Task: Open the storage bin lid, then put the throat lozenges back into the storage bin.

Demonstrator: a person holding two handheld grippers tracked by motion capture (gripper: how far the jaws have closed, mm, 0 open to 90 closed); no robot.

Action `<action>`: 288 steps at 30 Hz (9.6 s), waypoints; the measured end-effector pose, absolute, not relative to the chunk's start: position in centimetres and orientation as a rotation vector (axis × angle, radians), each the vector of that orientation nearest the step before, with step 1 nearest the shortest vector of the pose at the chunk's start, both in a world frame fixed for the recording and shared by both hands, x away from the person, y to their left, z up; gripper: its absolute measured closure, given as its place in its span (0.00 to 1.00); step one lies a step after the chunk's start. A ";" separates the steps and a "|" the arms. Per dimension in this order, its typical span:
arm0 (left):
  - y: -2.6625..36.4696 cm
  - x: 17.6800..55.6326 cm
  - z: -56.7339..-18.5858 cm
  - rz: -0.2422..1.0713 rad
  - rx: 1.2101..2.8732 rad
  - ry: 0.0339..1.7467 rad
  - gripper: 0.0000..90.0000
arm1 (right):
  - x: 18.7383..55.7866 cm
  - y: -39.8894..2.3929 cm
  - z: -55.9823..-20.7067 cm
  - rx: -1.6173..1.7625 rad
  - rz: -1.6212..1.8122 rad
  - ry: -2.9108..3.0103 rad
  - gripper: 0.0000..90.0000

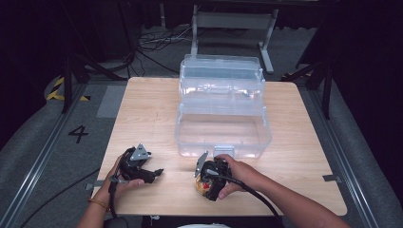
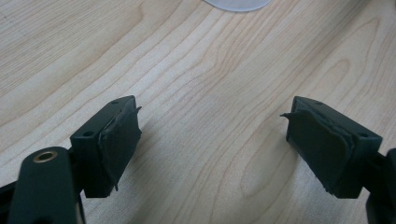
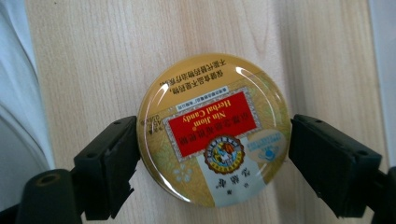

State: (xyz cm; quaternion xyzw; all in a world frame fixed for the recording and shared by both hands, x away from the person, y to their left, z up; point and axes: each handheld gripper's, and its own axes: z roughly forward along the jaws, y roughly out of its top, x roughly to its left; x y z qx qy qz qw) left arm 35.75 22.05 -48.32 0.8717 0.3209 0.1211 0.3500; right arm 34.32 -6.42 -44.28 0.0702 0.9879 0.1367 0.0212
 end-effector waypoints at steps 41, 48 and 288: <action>22.0 36.1 -48.3 0.301 2.262 0.817 0.18 | 34.6 -18.7 -40.5 0.273 0.374 3.010 0.23; 21.9 36.1 -48.3 0.303 2.262 0.817 0.18 | 35.1 -20.3 -39.3 0.297 0.358 2.986 0.23; 6.9 41.5 -40.3 0.246 2.641 0.459 0.80 | 55.4 -16.9 -28.5 0.173 0.466 2.681 0.98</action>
